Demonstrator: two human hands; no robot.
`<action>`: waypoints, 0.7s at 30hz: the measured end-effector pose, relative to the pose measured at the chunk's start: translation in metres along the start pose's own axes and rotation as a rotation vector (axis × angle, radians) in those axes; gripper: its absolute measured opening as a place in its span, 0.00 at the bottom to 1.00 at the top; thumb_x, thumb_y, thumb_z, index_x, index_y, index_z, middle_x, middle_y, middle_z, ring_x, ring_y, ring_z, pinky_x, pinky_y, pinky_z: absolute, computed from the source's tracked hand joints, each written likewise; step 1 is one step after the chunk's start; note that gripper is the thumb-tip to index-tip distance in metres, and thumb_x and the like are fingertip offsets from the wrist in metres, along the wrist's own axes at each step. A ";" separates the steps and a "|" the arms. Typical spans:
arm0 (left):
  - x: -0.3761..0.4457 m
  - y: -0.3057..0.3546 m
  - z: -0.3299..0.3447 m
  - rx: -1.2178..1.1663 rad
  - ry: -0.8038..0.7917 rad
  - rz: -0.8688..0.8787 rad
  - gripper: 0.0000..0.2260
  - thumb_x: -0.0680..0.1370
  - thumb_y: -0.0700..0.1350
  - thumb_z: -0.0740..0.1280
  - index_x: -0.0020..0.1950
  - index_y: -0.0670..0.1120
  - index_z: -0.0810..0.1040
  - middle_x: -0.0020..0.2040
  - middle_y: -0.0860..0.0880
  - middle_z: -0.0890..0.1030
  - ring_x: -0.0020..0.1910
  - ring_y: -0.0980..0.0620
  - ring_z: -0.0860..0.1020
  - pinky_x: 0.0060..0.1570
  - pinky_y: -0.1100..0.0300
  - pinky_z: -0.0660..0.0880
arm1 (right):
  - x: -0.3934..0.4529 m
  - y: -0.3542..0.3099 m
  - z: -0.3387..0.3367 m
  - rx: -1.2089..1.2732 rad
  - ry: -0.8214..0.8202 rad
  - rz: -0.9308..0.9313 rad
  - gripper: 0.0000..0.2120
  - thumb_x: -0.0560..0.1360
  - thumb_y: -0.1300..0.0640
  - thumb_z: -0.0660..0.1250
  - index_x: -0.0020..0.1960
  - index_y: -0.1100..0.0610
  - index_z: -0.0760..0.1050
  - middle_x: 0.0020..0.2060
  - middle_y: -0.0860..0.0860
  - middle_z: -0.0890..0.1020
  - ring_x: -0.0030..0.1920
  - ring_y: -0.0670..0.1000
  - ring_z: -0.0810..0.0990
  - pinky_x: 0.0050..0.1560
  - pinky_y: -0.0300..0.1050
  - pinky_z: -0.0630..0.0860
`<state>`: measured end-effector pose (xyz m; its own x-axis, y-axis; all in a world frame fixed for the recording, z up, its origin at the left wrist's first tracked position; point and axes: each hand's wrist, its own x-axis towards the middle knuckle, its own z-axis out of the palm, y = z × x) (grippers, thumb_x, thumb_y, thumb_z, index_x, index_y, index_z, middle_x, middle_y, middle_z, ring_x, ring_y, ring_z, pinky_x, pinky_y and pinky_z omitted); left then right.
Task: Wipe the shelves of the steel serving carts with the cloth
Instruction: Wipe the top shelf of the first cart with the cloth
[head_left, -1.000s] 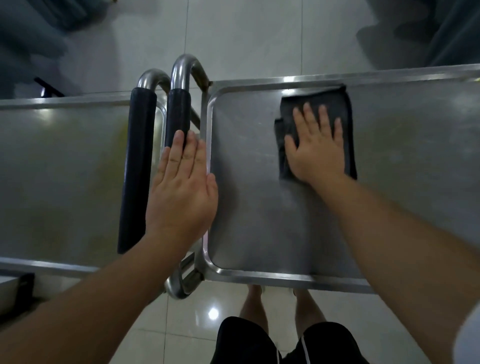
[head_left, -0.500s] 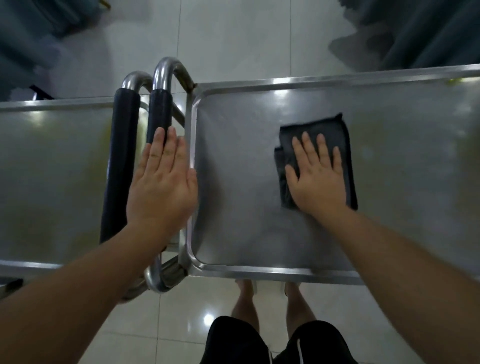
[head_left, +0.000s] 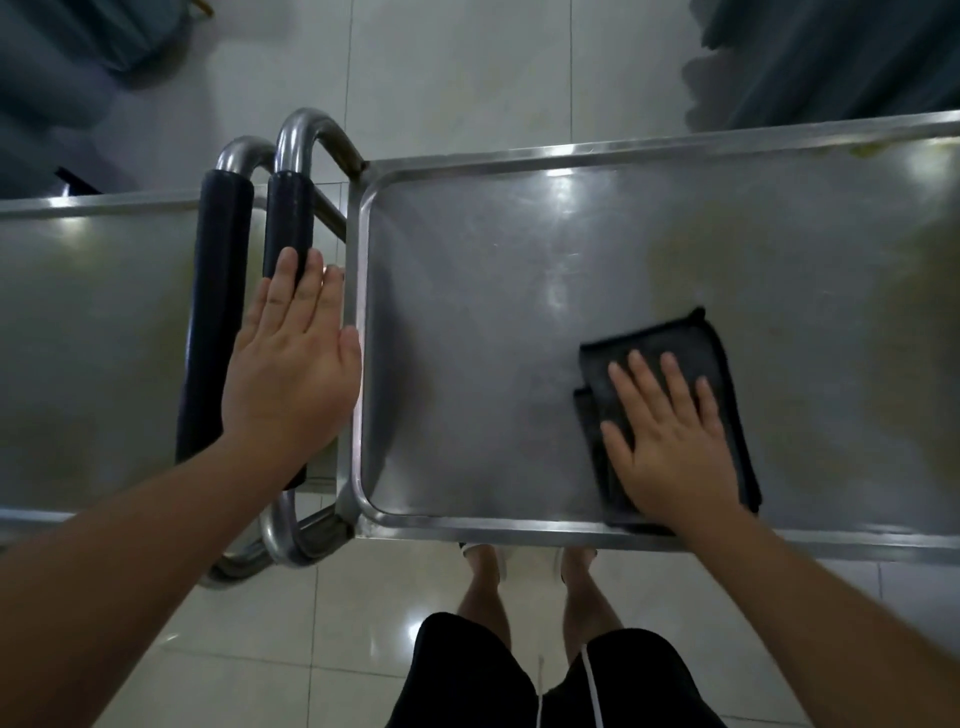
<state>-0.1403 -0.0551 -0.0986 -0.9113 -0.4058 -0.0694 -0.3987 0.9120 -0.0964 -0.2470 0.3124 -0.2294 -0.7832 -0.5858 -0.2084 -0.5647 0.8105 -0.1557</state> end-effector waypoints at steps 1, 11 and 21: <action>0.000 0.000 0.001 0.004 0.003 0.000 0.28 0.87 0.54 0.46 0.85 0.42 0.55 0.86 0.44 0.53 0.85 0.50 0.44 0.84 0.46 0.46 | 0.026 0.005 -0.006 0.007 0.019 0.022 0.32 0.82 0.38 0.52 0.83 0.46 0.55 0.83 0.47 0.56 0.83 0.53 0.51 0.80 0.62 0.50; 0.001 0.002 -0.002 0.022 -0.015 -0.024 0.28 0.88 0.54 0.46 0.85 0.43 0.55 0.87 0.45 0.51 0.85 0.52 0.42 0.83 0.51 0.41 | 0.226 0.043 -0.071 0.136 -0.043 0.210 0.35 0.80 0.35 0.42 0.84 0.44 0.44 0.84 0.45 0.44 0.83 0.53 0.40 0.80 0.60 0.38; 0.001 0.004 -0.004 0.038 -0.015 -0.012 0.28 0.88 0.54 0.45 0.85 0.41 0.54 0.86 0.44 0.51 0.85 0.50 0.43 0.84 0.47 0.45 | 0.081 0.041 -0.038 0.104 0.023 0.123 0.32 0.83 0.37 0.49 0.84 0.46 0.50 0.84 0.47 0.52 0.83 0.53 0.47 0.81 0.62 0.45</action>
<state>-0.1434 -0.0514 -0.0952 -0.9048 -0.4178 -0.0828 -0.4052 0.9042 -0.1347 -0.3435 0.2989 -0.2161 -0.8512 -0.4811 -0.2097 -0.4354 0.8704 -0.2298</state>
